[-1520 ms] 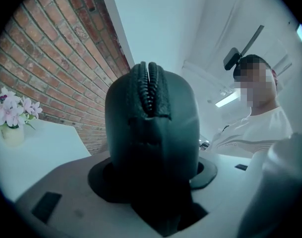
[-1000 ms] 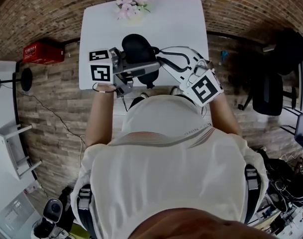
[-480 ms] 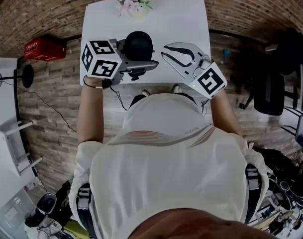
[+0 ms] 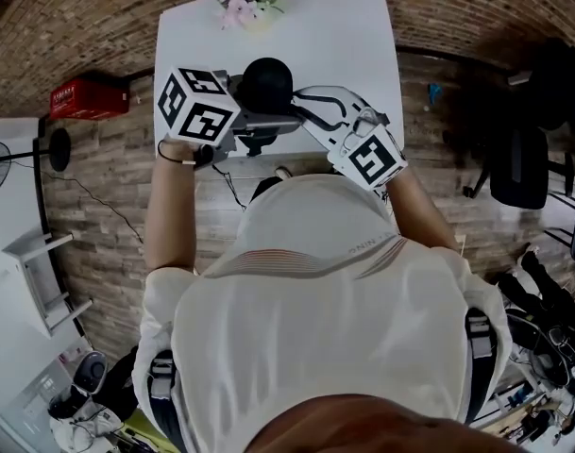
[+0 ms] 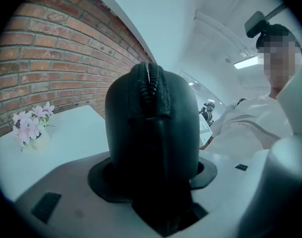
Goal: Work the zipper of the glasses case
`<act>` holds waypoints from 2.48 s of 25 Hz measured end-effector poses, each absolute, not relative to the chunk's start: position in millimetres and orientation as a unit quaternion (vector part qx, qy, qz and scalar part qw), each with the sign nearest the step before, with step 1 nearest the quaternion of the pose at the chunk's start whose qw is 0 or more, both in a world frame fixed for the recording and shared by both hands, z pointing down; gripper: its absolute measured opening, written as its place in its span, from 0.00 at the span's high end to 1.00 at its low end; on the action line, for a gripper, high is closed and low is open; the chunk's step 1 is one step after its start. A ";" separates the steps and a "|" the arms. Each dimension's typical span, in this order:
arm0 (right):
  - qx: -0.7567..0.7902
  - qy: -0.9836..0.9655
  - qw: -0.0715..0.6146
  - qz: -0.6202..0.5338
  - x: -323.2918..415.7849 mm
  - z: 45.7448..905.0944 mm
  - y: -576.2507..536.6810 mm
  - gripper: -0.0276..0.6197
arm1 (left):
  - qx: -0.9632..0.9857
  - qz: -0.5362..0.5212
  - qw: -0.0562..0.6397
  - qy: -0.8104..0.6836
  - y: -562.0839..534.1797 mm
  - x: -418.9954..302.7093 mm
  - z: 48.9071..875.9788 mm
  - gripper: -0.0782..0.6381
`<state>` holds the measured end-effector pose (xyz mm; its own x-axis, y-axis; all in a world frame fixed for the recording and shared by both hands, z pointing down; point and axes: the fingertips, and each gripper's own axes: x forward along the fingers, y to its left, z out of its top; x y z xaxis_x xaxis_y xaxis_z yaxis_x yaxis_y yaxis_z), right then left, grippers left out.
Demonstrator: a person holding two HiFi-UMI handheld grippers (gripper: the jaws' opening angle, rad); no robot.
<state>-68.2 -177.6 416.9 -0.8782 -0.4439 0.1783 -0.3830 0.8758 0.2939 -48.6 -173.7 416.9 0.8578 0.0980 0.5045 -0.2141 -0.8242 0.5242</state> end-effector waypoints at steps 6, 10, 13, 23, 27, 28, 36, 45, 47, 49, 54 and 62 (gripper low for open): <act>0.229 -0.959 0.106 -0.126 -62.6 410.2 -181.8 0.83 | 0.913 0.271 0.302 -0.038 -172.1 -46.3 425.2 0.52; 0.226 -0.959 0.113 -0.128 -66.0 410.8 -180.7 0.87 | 0.914 0.268 0.301 -0.042 -173.1 -49.0 426.0 0.52; 0.234 -0.955 0.125 -0.134 -63.6 410.4 -183.8 0.88 | 0.916 0.257 0.303 -0.048 -176.1 -48.8 424.9 0.52; 0.255 -0.938 0.169 -0.163 -52.2 409.4 -201.0 0.88 | 0.902 0.341 0.257 -0.064 -168.9 -50.3 456.2 0.52; 0.254 -0.924 0.201 -0.202 -48.9 415.2 -205.1 0.88 | 0.888 0.393 0.229 -0.062 -166.9 -54.7 471.5 0.52; 0.251 -0.920 0.210 -0.215 -48.7 417.4 -205.7 0.88 | 0.884 0.407 0.223 -0.061 -166.7 -56.4 475.8 0.52; 0.223 -0.894 0.273 -0.279 -50.1 431.6 -205.2 0.87 | 0.843 0.503 0.180 -0.060 -165.1 -69.9 508.3 0.52; 0.167 -0.853 0.348 -0.351 -54.8 455.0 -198.1 0.87 | 0.782 0.603 0.155 -0.031 -158.0 -83.3 548.2 0.52; 0.154 -0.853 0.355 -0.351 -54.7 459.9 -194.4 0.87 | 0.772 0.616 0.155 -0.023 -153.6 -83.9 555.4 0.52; 0.144 -0.849 0.363 -0.357 -53.6 463.9 -191.6 0.87 | 0.765 0.624 0.160 -0.013 -149.4 -83.1 560.0 0.52; 0.129 -0.837 0.382 -0.370 -54.5 471.5 -188.8 0.87 | 0.757 0.632 0.165 -0.008 -146.6 -83.6 567.9 0.52; 0.192 -0.837 0.382 -0.341 -40.7 466.4 -213.9 0.82 | 0.846 0.487 0.203 -0.075 -176.0 -56.1 551.8 0.52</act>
<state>-40.7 -213.9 466.4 -0.6341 -0.5816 0.5096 -0.0600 0.6941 0.7174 -56.1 -176.0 551.8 0.5137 0.0706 0.8551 -0.3256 -0.9060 0.2705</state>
